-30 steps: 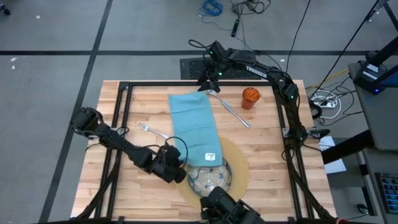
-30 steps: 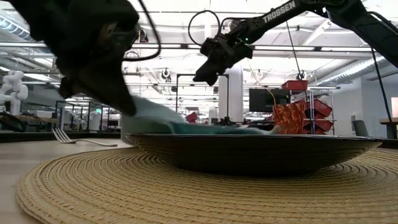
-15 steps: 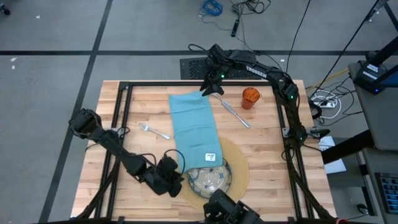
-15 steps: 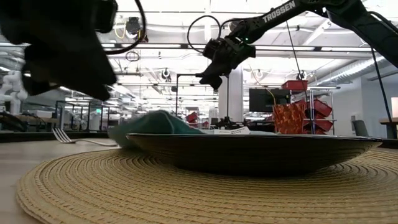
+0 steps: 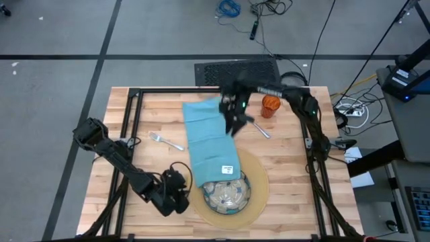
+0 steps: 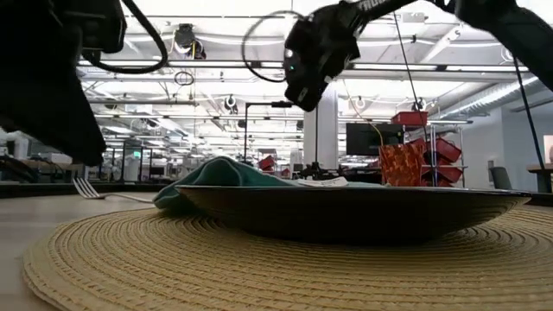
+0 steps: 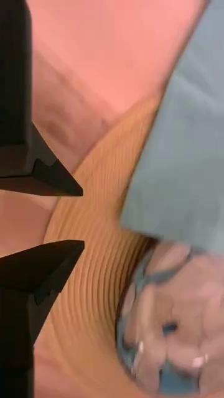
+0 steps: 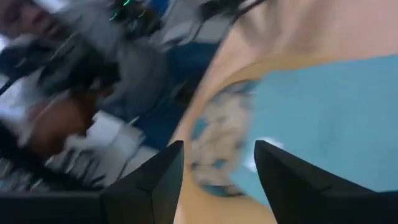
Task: Set table place
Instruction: Fold the blue napkin
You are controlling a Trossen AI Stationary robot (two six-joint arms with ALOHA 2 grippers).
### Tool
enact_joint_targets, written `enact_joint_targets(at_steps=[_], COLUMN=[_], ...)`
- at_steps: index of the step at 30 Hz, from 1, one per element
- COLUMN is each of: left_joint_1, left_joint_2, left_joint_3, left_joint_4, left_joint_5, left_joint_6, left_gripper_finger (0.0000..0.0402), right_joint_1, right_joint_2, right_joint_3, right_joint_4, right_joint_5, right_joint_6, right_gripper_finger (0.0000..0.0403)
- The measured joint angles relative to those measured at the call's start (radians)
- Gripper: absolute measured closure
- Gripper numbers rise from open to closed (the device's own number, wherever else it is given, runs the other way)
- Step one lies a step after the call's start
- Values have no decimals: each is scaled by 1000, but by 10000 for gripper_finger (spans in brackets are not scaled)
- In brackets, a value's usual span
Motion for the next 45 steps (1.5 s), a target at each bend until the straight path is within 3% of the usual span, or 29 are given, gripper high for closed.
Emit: enact_joint_targets(at_steps=[5, 10, 18, 26, 32, 35, 38, 45], left_joint_1=[15, 19, 86, 161, 204, 213, 215, 194], left_joint_2=[0, 0, 4, 15, 123, 175, 188, 177], left_joint_3=[0, 0, 0, 0, 1, 17, 38, 119], left_joint_4=[-143, -201, -197, -71, 56, 65, 48, -31], left_joint_5=[0, -16, -74, -53, -14, -15, -19, -35], left_joint_6=[2, 66, 215, 383, 452, 440, 413, 417], left_gripper_finger=[292, 292, 292, 292, 292, 292, 292, 292], right_joint_1=[187, 362, 498, 574, 596, 596, 597, 639], right_joint_2=[-95, -234, -366, -367, -367, -367, -367, -358], right_joint_3=[-167, -438, -773, -826, -826, -826, -826, -824], right_joint_4=[137, 512, 930, 1061, 1141, 1175, 1274, 1306], right_joint_5=[94, 475, 720, 738, 739, 693, 563, 600], right_joint_6=[140, 480, 780, 861, 860, 857, 895, 974], right_gripper_finger=[223, 253, 268, 268, 268, 265, 253, 226])
